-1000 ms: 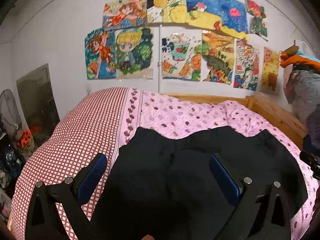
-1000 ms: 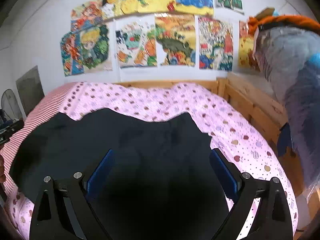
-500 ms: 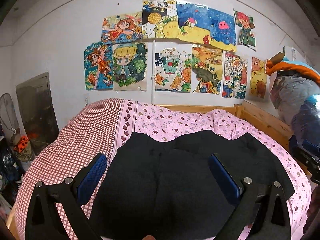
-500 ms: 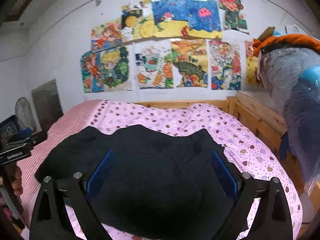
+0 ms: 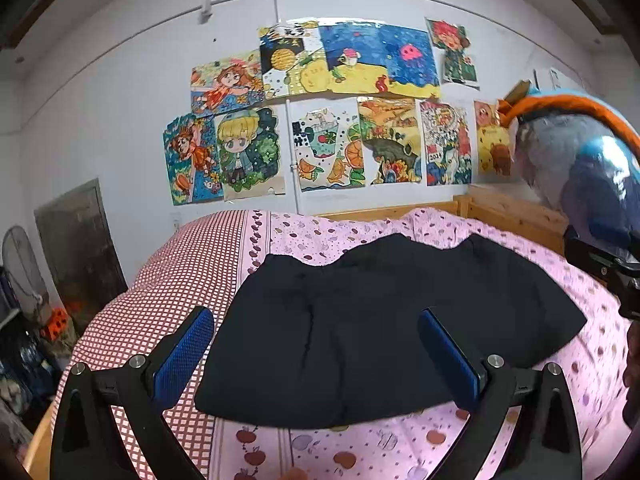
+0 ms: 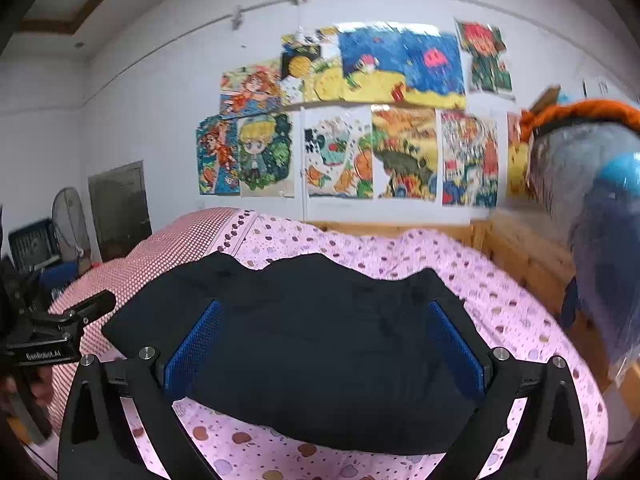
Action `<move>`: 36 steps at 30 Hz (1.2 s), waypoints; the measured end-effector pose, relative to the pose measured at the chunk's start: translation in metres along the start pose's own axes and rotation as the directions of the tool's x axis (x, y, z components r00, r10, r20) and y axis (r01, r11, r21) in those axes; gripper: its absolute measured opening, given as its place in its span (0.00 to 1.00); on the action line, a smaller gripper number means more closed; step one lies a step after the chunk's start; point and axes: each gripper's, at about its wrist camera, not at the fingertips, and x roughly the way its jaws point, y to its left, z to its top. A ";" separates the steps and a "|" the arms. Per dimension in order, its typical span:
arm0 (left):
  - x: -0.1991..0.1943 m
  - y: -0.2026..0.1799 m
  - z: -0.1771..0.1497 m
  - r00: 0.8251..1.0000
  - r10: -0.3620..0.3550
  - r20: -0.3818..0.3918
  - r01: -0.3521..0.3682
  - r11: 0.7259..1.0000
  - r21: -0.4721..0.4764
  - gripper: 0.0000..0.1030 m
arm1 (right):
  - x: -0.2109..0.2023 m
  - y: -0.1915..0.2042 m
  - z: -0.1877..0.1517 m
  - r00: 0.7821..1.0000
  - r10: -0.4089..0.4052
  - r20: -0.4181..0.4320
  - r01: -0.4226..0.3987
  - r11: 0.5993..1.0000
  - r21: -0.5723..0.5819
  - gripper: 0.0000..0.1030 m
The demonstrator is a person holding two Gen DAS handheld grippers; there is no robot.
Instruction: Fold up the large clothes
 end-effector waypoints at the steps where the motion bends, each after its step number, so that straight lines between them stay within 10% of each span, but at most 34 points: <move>1: -0.001 -0.001 -0.002 1.000 0.001 0.005 -0.001 1.000 0.008 1.00 | -0.002 0.003 -0.004 1.000 0.011 -0.002 -0.011 1.000 -0.011 0.97; 13: 0.009 -0.005 -0.051 0.994 -0.072 -0.082 0.073 0.997 0.015 1.00 | -0.008 0.012 -0.060 0.993 0.008 -0.115 -0.013 0.999 -0.042 0.97; 36: 0.014 0.000 -0.055 0.992 -0.081 -0.099 0.078 0.997 -0.026 1.00 | 0.001 0.013 -0.063 0.988 0.001 -0.154 -0.005 1.000 -0.025 0.97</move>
